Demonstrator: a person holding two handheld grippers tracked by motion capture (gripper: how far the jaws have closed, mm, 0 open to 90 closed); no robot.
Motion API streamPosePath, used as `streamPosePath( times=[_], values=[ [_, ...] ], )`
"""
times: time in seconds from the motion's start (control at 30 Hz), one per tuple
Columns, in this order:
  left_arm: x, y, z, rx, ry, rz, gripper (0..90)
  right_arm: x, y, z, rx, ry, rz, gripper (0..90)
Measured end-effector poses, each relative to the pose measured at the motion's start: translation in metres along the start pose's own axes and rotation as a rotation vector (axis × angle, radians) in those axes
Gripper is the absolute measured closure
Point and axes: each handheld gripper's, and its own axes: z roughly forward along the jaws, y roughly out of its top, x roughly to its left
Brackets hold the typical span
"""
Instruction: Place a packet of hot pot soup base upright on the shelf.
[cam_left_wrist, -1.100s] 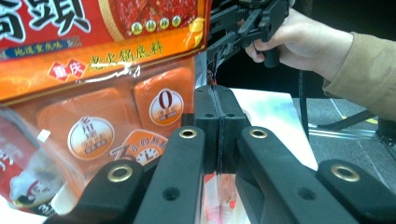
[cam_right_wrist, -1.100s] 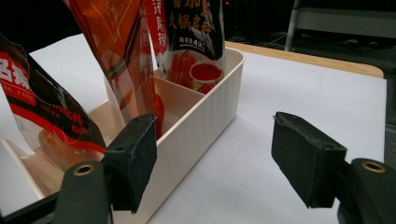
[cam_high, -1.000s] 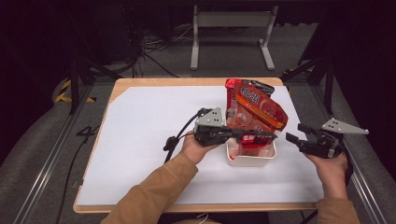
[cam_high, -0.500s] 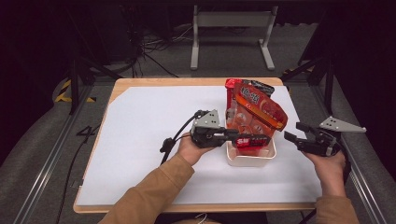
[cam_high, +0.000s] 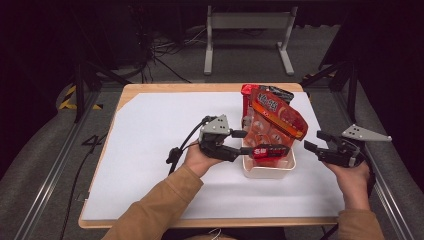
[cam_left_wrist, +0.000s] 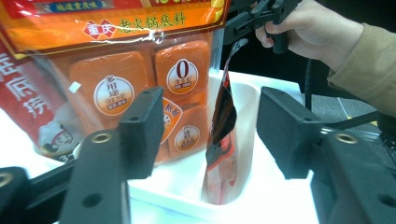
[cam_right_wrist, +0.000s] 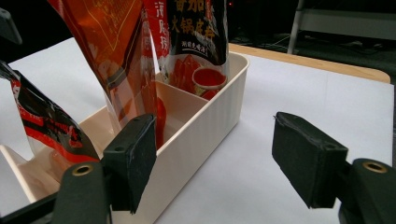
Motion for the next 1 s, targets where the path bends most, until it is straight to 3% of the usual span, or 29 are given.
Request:
streamPosePath(
  times=[0.37, 0.47, 0.83, 1.0],
  values=[
    [-0.004, 0.000, -0.044, 0.000, 0.050, -0.035, 30.8, -0.001, 0.002, 0.002, 0.000, 0.004, 0.003, 30.1],
    [-0.006, -0.002, -0.061, 0.005, 0.089, -0.035, 28.5, -0.001, 0.002, 0.004, 0.007, 0.009, -0.001, 29.5],
    [-0.004, -0.018, -0.103, 0.034, 0.156, -0.068, 22.4, -0.001, 0.000, 0.003, 0.010, 0.017, 0.000, 28.6],
    [-0.001, -0.028, -0.127, 0.046, 0.209, -0.083, 19.9, -0.002, -0.002, 0.003, 0.015, 0.012, 0.004, 27.1]
  ],
)
